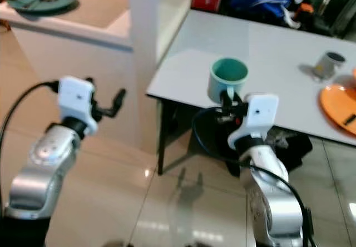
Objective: Setting the table
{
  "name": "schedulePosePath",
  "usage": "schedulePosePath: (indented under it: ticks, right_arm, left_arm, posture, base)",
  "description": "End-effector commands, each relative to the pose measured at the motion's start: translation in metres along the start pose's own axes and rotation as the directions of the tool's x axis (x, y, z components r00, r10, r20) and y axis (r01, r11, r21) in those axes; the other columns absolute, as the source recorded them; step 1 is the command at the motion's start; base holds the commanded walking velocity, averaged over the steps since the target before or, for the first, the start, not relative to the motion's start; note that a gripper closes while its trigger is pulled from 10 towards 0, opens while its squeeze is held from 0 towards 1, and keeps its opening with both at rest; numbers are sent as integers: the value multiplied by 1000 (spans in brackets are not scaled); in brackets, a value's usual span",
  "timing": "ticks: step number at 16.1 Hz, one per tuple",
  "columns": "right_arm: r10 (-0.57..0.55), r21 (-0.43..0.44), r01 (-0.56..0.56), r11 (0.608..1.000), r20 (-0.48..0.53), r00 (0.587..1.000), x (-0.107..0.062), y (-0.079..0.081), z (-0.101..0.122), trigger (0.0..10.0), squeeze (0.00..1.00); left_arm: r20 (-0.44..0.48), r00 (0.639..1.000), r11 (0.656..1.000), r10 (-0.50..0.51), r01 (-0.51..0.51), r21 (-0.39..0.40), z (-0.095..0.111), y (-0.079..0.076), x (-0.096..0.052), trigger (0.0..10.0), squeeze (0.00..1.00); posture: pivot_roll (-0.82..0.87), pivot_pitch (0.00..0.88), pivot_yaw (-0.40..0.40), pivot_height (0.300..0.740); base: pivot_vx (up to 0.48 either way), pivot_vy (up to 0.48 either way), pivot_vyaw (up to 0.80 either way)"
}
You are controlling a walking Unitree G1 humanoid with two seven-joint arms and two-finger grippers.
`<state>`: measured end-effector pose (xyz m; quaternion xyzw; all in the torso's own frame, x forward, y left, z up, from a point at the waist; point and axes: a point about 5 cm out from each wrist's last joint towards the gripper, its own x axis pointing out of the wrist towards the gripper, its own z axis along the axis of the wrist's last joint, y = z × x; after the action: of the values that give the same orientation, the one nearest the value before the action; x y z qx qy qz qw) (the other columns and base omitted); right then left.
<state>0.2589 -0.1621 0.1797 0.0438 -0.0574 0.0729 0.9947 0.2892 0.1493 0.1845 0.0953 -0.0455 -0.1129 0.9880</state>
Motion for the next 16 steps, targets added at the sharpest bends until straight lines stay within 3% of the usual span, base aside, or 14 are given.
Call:
schedulePosePath:
  ticks: [1, 4, 11, 14, 16]
  right_arm:
    - [-35, 7, 35, 999, -17, 999, 0, -7, -2, 10000, 0]
    - [-39, 47, 40, 998, -27, 999, 1, -5, -3, 10000, 0]
    - [-66, 47, 68, 997, -27, 997, -3, -9, -1, 10000, 0]
    - [-24, 31, 24, 999, -25, 999, 1, -7, 0, 10000, 0]
    - [81, 54, -80, 995, -23, 996, 8, 3, 2, 10000, 0]
  left_arm:
    - [-6, 1000, 1000, -25, 25, -7, 0, -6, 1, 10000, 0]
    - [-6, 998, 997, -69, 69, -30, 3, -7, 0, 10000, 0]
    - [-6, 994, 994, -105, 105, -42, 4, -13, 0, 10000, 0]
    - [-4, 996, 995, -93, 92, -42, 4, -11, -1, 10000, 0]
    - [-5, 998, 997, -69, 68, -38, 4, -7, -5, 10000, 0]
  posture:
    - [84, 63, -20, 740]
    - [83, 74, -4, 740]
    - [71, 77, 8, 740]
    - [79, 73, -13, 740]
    - [88, 66, -31, 740]
  base:
    - [0, 0, 0]
    - [209, 0, -533]
    - [420, 0, -749]
    - [440, 0, 0]
    - [450, 0, 0]
